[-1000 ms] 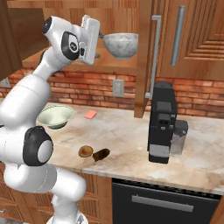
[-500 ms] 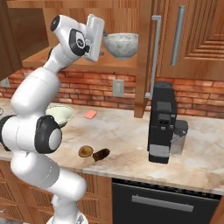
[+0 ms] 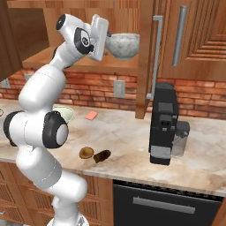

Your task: Pick both bowls and place them on the counter. Then place the bread in one bowl and place the sweet potato in the other bowl.

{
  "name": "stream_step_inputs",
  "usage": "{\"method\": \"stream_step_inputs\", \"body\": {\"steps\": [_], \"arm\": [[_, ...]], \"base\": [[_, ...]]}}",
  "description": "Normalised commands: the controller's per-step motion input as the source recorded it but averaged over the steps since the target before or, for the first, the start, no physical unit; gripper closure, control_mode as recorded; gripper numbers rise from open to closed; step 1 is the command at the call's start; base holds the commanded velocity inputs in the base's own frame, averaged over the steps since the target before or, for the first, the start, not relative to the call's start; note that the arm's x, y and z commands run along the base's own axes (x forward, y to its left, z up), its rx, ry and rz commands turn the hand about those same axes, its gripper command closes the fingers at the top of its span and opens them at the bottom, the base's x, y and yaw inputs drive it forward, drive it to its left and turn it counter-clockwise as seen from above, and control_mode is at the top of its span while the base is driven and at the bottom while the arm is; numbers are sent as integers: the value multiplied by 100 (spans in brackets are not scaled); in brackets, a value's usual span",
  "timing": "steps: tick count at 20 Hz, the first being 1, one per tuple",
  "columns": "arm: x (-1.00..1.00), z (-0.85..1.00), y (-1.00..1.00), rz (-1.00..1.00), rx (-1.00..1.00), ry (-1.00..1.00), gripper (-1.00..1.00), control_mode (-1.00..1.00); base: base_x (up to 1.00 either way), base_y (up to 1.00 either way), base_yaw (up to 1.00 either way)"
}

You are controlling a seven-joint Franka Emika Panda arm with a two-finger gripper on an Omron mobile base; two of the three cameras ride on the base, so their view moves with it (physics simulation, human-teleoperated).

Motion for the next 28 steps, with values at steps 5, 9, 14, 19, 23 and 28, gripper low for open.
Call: {"method": "stream_step_inputs", "body": {"steps": [5,9,14,19,23,28], "arm": [[22,-8,-8,0,-1,5,-100,-100],[29,-9,-6,0,-1,5,-100,-100],[22,-7,0,0,-1,1,-100,-100],[7,-1,0,0,-1,0,-100,-100],[-5,-3,0,0,0,0,100,-100],[-21,-2,-2,0,0,0,100,-100]], "base": [[0,0,0],[0,0,0],[0,0,0],[0,0,0],[0,0,0],[0,0,0]]}}
